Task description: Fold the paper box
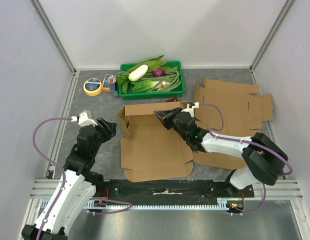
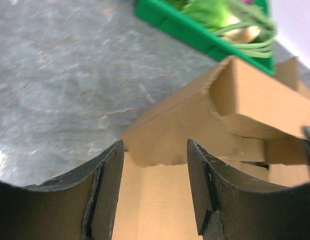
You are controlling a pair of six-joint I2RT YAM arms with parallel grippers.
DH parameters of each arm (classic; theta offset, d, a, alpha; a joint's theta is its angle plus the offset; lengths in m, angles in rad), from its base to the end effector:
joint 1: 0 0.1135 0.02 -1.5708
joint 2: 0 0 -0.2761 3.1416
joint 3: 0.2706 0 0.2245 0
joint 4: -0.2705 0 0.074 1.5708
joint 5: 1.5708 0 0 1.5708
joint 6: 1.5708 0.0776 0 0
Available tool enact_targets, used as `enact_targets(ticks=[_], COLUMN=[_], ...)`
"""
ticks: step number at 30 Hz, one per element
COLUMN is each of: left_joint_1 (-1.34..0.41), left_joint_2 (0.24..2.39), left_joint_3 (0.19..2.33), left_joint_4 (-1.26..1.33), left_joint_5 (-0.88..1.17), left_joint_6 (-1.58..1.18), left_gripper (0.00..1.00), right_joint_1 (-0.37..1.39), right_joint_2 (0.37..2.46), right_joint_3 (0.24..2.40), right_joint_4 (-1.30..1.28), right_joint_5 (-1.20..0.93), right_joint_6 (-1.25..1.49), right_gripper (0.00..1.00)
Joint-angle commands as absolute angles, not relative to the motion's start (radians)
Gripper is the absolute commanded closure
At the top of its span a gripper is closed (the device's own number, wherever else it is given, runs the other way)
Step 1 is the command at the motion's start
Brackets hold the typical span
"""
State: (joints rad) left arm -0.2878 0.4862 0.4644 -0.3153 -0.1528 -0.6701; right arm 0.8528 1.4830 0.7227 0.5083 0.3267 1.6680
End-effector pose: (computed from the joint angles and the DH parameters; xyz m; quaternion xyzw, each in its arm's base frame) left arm 0.1335 -0.0272 0.2480 -0.1979 0.7901 -0.2106 0.5406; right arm 0.2403 0.2372 0.2462 0.4006 0.6764 0.5364 0.3070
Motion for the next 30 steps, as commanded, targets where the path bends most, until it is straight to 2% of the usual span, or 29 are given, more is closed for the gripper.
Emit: enact_targets(ticks=[1, 5, 6, 10, 11, 12, 13, 14, 16, 18, 23, 27, 30], left_joint_1=[-0.282, -0.259, -0.250, -0.207, -0.201, -0.201, -0.199, -0.199, -0.206, -0.210, -0.227, -0.258, -0.279], left_joint_2=[0.613, 0.763, 0.799, 0.963, 1.029, 1.057, 1.083, 1.095, 1.060, 0.970, 0.855, 0.839, 0.851], left_joint_3=[0.523, 0.586, 0.595, 0.627, 0.629, 0.633, 0.649, 0.647, 0.583, 0.495, 0.402, 0.362, 0.379], left_joint_4=[-0.457, -0.453, -0.384, -0.205, -0.162, -0.135, -0.108, -0.100, -0.039, -0.005, 0.021, 0.069, 0.090], left_joint_5=[-0.354, -0.428, -0.410, -0.283, -0.168, -0.123, -0.076, -0.007, 0.043, 0.077, 0.095, 0.097, 0.089], left_joint_6=[-0.788, -0.845, -0.819, -0.714, -0.680, -0.629, -0.605, -0.589, -0.589, -0.606, -0.592, -0.560, -0.516], left_gripper=[0.42, 0.43, 0.41, 0.36, 0.37, 0.39, 0.49, 0.54, 0.58, 0.58, 0.55, 0.47, 0.46], right_joint_1=[0.851, 0.844, 0.842, 0.842, 0.842, 0.841, 0.841, 0.841, 0.842, 0.839, 0.839, 0.839, 0.839], right_joint_2=[1.500, 1.493, 1.491, 1.493, 1.493, 1.493, 1.493, 1.491, 1.490, 1.489, 1.499, 1.514, 1.513], right_joint_3=[0.730, 0.733, 0.735, 0.739, 0.742, 0.742, 0.742, 0.741, 0.741, 0.736, 0.736, 0.744, 0.747], right_joint_4=[0.425, 0.420, 0.420, 0.422, 0.422, 0.423, 0.423, 0.425, 0.425, 0.428, 0.440, 0.451, 0.449], right_joint_5=[0.311, 0.307, 0.305, 0.298, 0.298, 0.296, 0.296, 0.299, 0.298, 0.298, 0.288, 0.276, 0.275], right_joint_6=[1.638, 1.631, 1.631, 1.631, 1.631, 1.631, 1.631, 1.632, 1.632, 1.632, 1.641, 1.643, 1.637], right_gripper=[0.94, 0.94, 0.94, 0.94, 0.94, 0.94, 0.94, 0.94, 0.94, 0.94, 0.94, 0.95, 0.95])
